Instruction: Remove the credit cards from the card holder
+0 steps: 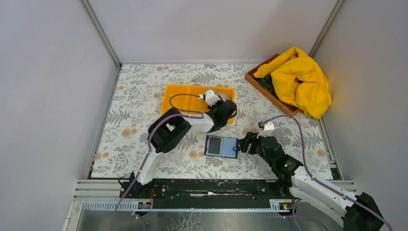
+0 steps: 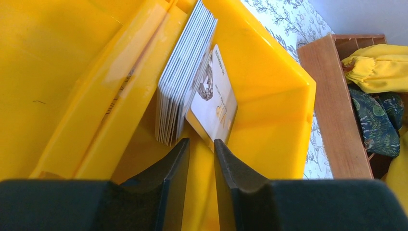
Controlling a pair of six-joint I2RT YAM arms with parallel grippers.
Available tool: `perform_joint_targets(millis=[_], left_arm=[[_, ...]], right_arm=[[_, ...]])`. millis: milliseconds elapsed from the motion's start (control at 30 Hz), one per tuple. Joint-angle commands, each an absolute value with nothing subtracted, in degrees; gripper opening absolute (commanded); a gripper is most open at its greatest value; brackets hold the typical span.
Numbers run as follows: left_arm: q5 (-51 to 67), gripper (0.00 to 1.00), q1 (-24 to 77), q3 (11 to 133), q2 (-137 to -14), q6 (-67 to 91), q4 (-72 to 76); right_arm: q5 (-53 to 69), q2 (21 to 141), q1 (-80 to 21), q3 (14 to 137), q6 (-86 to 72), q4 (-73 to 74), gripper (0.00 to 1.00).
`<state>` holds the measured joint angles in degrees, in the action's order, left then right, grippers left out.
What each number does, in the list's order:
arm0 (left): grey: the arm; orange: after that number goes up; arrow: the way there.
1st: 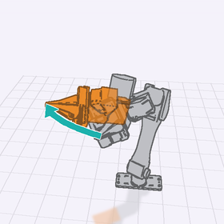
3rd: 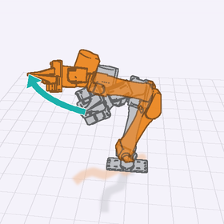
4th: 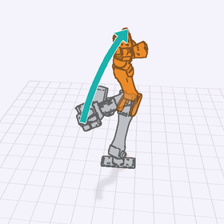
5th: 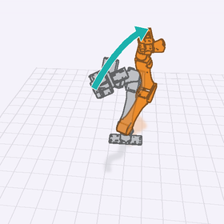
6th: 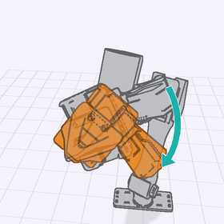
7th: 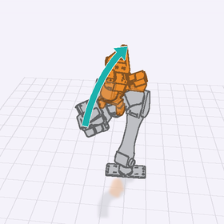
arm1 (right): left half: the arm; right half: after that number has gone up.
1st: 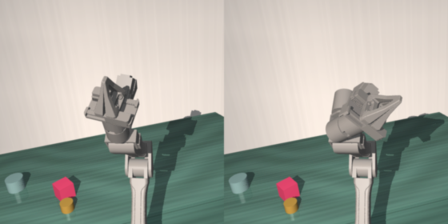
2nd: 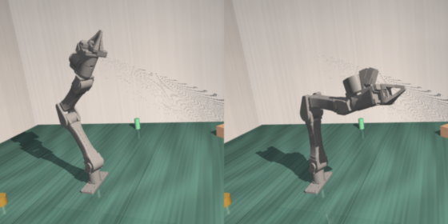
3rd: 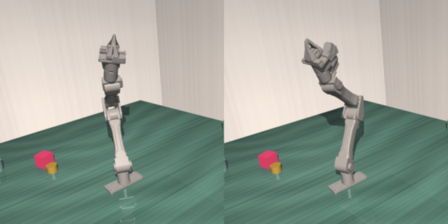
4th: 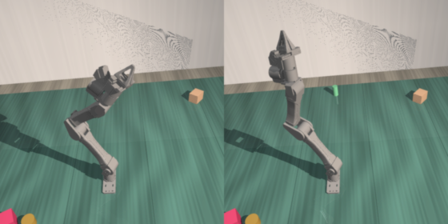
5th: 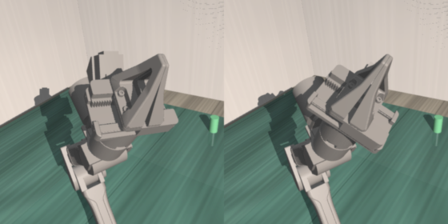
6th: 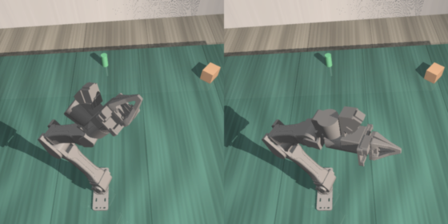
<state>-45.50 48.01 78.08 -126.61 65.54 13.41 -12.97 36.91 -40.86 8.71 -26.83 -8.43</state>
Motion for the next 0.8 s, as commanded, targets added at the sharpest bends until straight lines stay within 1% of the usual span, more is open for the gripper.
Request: perform_joint_targets(millis=[0, 533, 633, 767], left_arm=[[-47.5, 0.33, 47.7, 79.0, -126.7, 66.5, 11.9], [-46.7, 0.33, 46.5, 83.3, -130.5, 65.7, 11.8], [-46.3, 0.33, 46.3, 82.8, -130.7, 65.0, 14.1], [-45.5, 0.32, 45.9, 80.7, -130.7, 62.3, 20.8]], right_arm=[[-14.5, 36.2, -40.5, 9.4, -27.0, -10.1, 0.69], [-14.5, 36.7, -40.5, 9.4, -27.0, -10.4, 0.69], [-14.4, 37.1, -40.5, 9.4, -26.9, -10.5, 0.69], [-14.3, 37.7, -40.5, 9.4, -26.8, -10.7, 0.69]])
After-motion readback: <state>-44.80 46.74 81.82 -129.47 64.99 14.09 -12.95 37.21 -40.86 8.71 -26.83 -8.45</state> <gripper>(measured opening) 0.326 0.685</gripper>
